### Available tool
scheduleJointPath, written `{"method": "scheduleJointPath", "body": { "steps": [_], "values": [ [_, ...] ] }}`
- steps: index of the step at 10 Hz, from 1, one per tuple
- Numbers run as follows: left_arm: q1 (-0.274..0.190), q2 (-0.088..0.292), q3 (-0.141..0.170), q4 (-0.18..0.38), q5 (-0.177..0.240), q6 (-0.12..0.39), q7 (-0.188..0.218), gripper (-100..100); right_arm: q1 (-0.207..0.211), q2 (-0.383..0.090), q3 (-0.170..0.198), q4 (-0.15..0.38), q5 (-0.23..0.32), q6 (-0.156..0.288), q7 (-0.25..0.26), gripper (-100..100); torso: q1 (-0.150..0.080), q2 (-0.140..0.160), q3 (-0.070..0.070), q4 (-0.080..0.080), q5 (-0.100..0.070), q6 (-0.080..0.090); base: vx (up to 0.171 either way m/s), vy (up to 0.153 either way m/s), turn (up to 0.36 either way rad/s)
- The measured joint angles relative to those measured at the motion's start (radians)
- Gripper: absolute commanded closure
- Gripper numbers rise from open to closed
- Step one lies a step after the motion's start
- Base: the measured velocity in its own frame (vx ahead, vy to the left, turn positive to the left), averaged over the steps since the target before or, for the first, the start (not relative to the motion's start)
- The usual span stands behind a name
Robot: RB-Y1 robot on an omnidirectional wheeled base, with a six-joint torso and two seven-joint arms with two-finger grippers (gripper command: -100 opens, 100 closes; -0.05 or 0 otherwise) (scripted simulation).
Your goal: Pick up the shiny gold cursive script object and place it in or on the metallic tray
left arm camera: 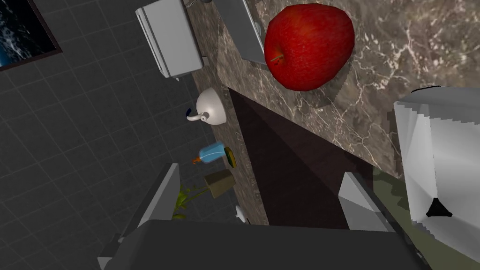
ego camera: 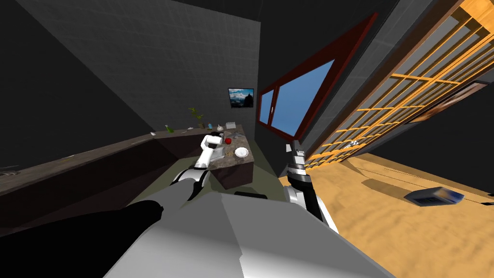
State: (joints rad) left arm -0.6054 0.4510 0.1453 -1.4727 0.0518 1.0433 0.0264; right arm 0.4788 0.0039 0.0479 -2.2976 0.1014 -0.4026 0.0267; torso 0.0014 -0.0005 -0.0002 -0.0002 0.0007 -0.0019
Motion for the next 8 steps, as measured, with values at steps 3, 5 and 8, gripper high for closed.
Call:
{"method": "scheduleJointPath", "body": {
  "steps": [3,5,8],
  "values": [
    [-0.037,0.007,0.004,0.081,0.023,0.074,0.009,-100,0.0,0.0,0.0,0.0,0.0,0.0,0.0,0,0.0,0.0,0.0,0.0,0.0,0.0,-0.009,0.023,-0.099],
    [-0.054,0.012,0.009,0.14,0.046,0.115,0.015,-100,0.0,0.0,0.0,0.0,0.0,0.0,0.0,0,0.0,0.0,0.0,0.0,0.0,0.0,-0.006,0.024,-0.045],
    [-0.079,0.01,0.009,0.193,0.061,0.191,0.031,-100,0.0,0.0,0.0,0.0,0.0,0.0,0.0,0,0.0,-0.001,0.0,0.0,0.0,0.0,-0.008,0.033,-0.14]
  ]
}}
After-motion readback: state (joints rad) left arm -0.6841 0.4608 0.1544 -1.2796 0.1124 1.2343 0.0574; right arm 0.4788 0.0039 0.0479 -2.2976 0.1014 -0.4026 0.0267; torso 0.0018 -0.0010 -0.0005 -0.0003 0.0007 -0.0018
